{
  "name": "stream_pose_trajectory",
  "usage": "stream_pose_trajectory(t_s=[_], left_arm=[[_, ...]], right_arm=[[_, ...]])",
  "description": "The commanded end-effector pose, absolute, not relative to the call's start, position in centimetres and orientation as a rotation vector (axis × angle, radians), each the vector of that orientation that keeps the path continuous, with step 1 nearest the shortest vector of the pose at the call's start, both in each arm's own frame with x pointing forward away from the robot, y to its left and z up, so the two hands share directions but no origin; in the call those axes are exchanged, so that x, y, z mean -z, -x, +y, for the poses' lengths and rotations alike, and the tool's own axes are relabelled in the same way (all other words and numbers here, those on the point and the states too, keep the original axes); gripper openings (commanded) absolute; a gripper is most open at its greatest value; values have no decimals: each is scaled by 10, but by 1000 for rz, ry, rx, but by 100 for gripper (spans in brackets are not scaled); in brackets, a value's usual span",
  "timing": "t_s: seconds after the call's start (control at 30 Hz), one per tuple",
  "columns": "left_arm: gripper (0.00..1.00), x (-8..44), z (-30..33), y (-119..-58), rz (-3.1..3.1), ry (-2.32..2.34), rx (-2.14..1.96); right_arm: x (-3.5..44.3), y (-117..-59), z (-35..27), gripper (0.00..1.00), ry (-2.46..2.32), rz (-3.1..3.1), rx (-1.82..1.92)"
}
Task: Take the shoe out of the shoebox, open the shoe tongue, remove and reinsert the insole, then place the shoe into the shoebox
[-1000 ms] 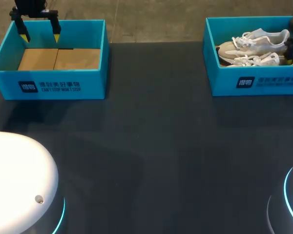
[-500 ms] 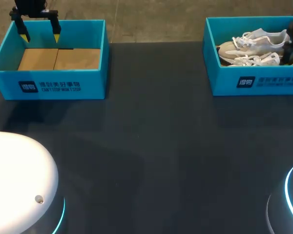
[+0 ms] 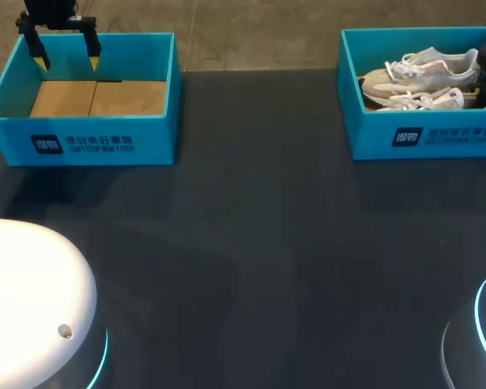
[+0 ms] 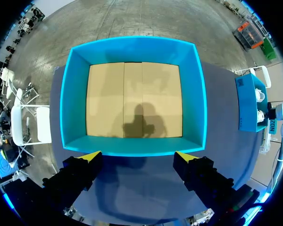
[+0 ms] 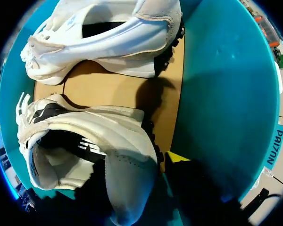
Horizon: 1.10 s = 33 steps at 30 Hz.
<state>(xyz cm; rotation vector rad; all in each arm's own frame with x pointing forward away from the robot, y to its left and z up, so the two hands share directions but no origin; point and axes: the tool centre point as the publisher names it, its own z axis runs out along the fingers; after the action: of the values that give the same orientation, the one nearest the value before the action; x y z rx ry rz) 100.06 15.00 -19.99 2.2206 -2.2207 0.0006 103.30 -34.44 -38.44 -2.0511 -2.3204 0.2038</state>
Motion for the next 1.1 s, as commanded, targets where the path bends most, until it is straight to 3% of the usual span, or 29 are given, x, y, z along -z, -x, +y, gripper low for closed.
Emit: stream_pose_trajectory(t_s=[0.03,0.67,1.1], left_arm=[[100,200,150,-1000,-2221,-2221,0],[100,200,150,-1000,-2221,-2221,0],[100,200,150,-1000,-2221,-2221,0]], right_arm=[[379,-1033,-339,0,2058,-2319,-215],[307,-1039,-337,0,2231,-2338,-241],[287,-1058,-350,0,2335,-2252,-287]])
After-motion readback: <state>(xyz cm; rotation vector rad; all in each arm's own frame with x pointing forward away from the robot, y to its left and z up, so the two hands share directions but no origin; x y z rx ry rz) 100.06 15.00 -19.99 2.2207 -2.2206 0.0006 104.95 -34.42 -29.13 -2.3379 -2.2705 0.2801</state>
